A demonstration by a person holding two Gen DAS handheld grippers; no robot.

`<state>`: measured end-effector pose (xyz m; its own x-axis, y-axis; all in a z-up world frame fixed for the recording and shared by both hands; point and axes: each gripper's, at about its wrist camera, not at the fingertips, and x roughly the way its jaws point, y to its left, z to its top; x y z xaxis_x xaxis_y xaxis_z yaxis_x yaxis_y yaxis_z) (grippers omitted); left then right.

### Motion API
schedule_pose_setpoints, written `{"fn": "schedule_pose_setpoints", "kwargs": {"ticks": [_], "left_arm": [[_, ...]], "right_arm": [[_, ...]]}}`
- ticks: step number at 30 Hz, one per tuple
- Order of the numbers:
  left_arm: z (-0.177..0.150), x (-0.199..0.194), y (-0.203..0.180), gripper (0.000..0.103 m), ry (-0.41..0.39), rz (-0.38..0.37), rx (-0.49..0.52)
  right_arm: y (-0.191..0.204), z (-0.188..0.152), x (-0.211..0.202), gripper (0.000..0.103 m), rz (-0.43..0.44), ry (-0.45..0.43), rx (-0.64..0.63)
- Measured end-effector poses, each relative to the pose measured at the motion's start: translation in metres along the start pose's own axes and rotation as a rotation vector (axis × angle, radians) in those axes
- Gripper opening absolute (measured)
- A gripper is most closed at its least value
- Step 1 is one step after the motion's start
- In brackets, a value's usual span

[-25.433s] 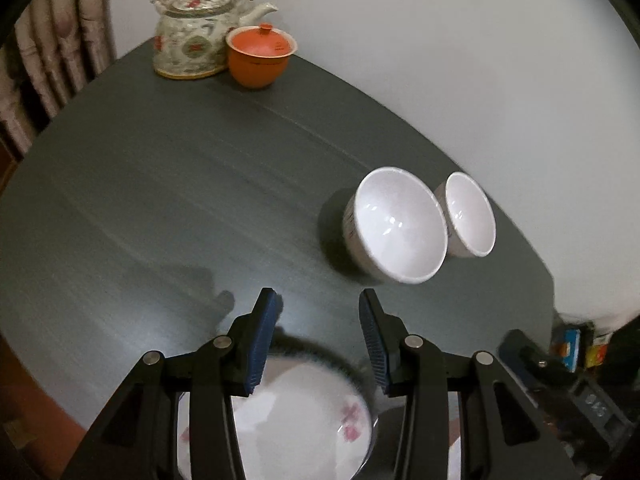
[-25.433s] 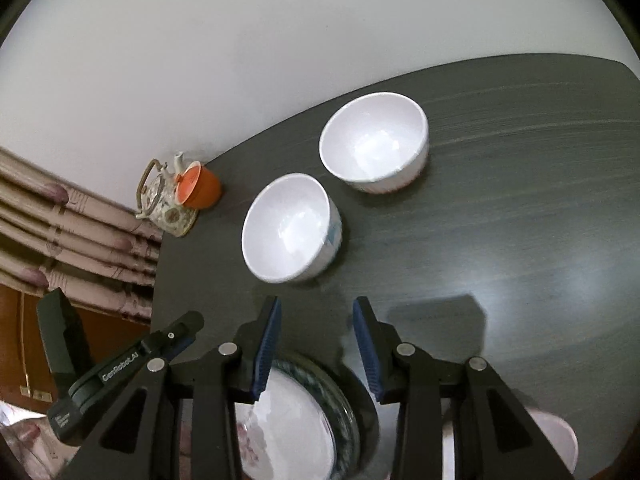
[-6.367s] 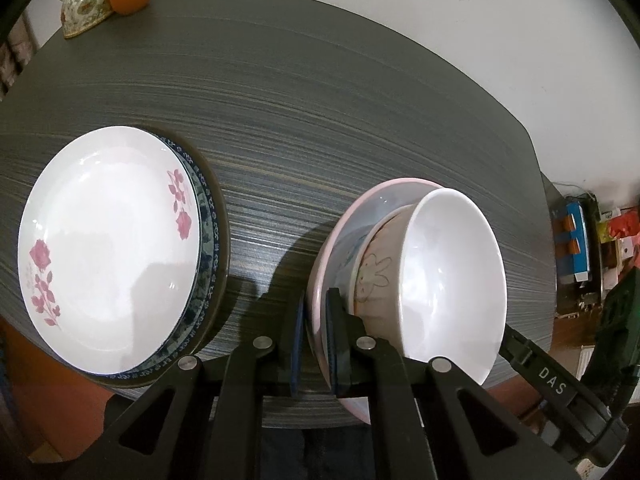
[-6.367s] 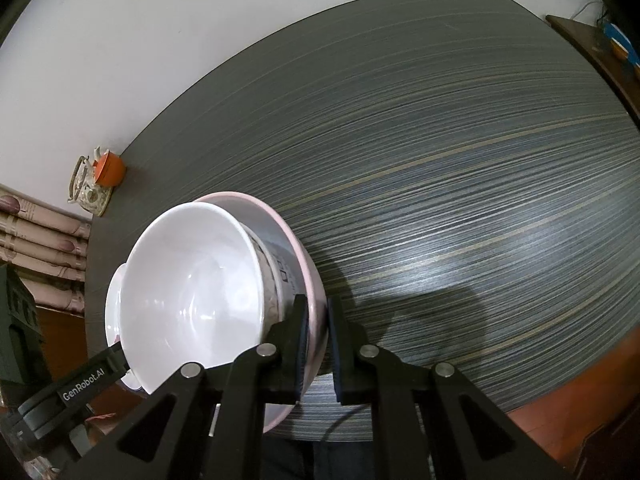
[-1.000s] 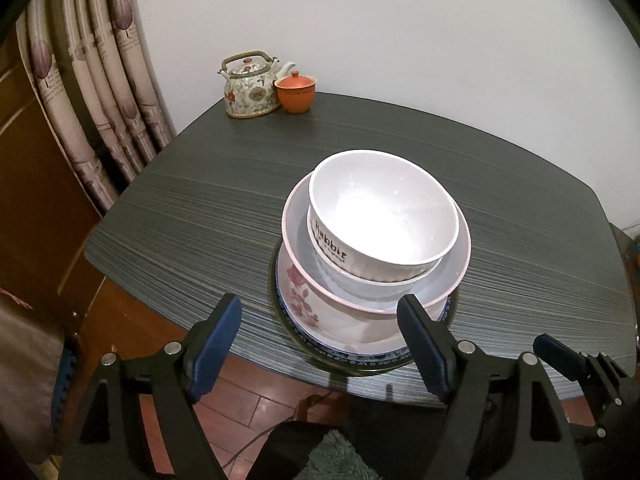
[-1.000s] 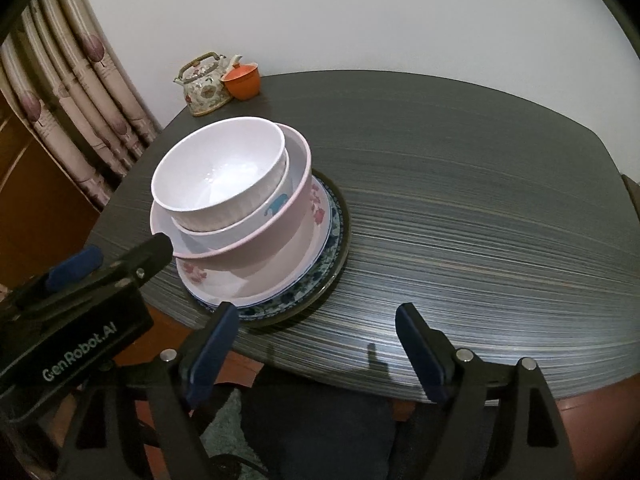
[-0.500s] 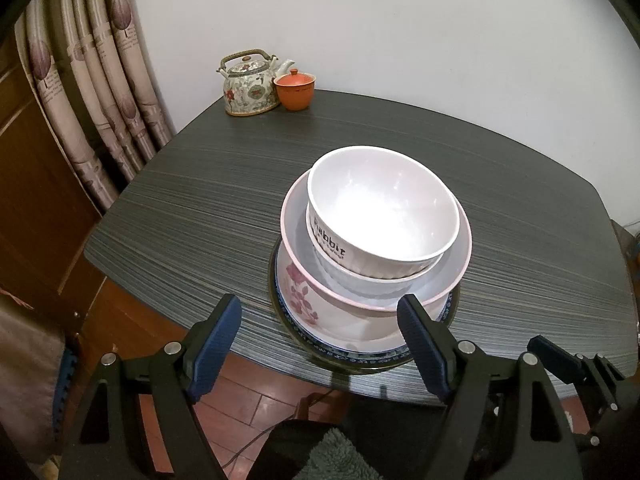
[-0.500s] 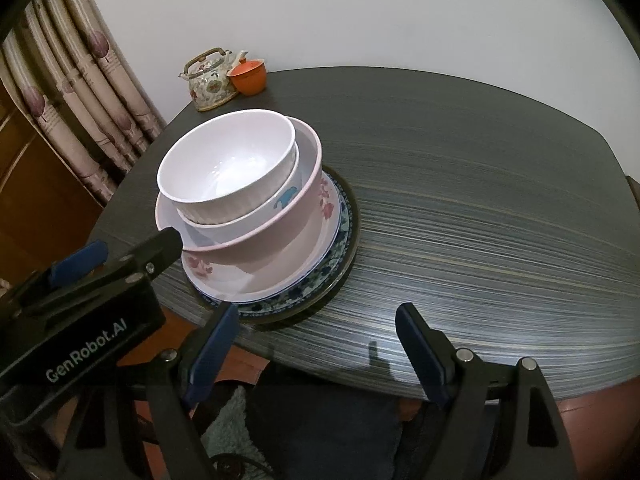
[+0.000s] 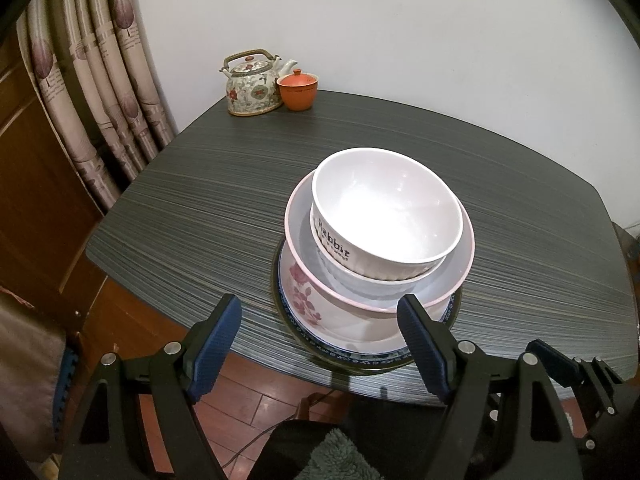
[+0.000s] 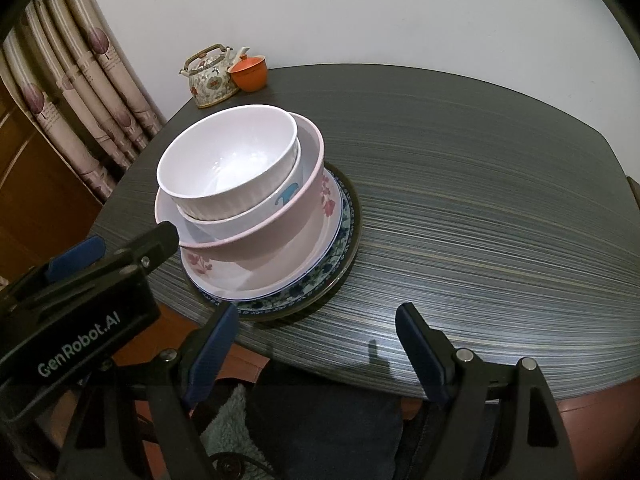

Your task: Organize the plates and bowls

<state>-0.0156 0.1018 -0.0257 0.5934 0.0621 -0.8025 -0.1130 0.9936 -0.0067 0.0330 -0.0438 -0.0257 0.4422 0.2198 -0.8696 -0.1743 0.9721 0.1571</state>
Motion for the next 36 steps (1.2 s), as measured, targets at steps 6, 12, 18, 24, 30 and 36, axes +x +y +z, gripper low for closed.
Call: {"fn": "schedule_pose_setpoints", "kwargs": {"ticks": [6,12,18,24,30,36], "left_arm": [[0.0,-0.0007,0.0006,0.077,-0.002,0.0,-0.001],[0.0003,-0.0002,0.0009,0.077,-0.002,0.001,0.002],[0.0016,0.0004,0.0016,0.077,-0.003,0.0,0.003],[0.002,0.0012,0.0029,0.077,-0.002,0.002,0.0],[0.0025,0.0011,0.0048,0.077,0.001,0.004,-0.005],[0.0019,0.0017,0.0064,0.077,0.005,-0.004,-0.007]], "right_arm": [[0.0015,-0.0001,0.0003,0.083,0.001,0.004,-0.002],[0.0034,-0.0014,-0.0005,0.083,0.003,0.008,-0.005],[0.0037,-0.0018,-0.0007,0.083,0.006,0.015,-0.001],[0.0041,-0.0021,-0.0003,0.083,0.007,0.019,0.001],[0.005,-0.0039,0.0004,0.083,0.012,0.023,0.006],[0.0044,-0.0046,-0.0005,0.083,0.013,0.021,0.011]]}}
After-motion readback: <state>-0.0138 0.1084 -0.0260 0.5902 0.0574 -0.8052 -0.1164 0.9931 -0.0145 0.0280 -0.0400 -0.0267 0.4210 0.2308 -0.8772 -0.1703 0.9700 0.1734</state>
